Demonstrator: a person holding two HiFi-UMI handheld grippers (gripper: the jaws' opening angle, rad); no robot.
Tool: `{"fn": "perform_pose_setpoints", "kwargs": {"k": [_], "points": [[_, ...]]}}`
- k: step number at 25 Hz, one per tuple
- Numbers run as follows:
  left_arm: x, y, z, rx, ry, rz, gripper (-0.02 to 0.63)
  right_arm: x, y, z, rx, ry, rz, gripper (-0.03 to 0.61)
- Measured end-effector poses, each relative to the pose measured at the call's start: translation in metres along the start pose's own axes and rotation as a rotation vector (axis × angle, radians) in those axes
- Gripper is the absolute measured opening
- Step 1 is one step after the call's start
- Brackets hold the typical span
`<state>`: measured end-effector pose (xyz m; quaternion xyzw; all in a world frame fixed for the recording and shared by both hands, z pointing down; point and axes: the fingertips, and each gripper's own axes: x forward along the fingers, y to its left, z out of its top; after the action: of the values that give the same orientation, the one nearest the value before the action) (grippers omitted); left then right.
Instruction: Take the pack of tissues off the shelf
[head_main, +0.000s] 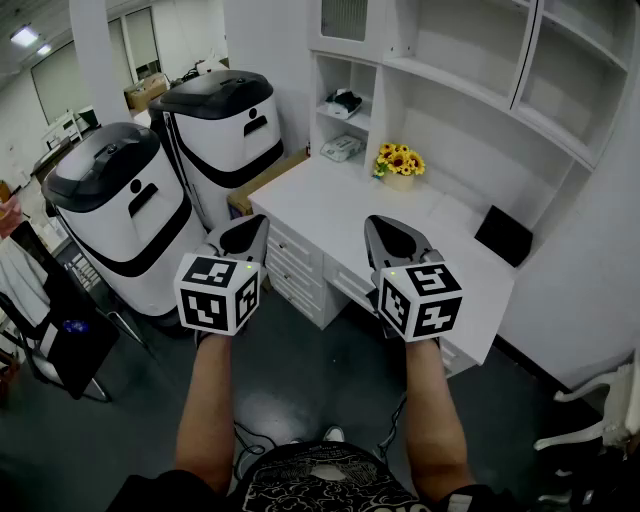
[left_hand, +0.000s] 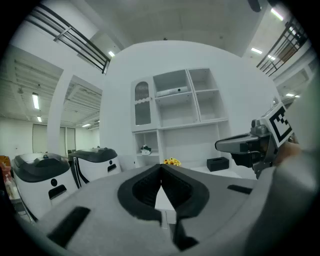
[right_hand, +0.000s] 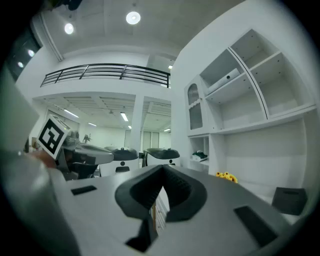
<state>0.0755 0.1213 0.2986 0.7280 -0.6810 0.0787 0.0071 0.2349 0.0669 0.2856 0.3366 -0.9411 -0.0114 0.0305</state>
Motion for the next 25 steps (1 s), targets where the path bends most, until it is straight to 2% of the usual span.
{"fn": "perform_pose_setpoints", "kwargs": {"k": [12, 25], "points": [[0.033, -0.030, 0.006, -0.025, 0.007, -0.046, 0.006, 0.000, -0.032, -0.007, 0.018, 0.010, -0.019, 0.005], [0.074, -0.036, -0.004, -0.024, 0.055, -0.008, 0.006, 0.024, -0.062, -0.010, 0.020, -0.006, 0.016, 0.072]]}}
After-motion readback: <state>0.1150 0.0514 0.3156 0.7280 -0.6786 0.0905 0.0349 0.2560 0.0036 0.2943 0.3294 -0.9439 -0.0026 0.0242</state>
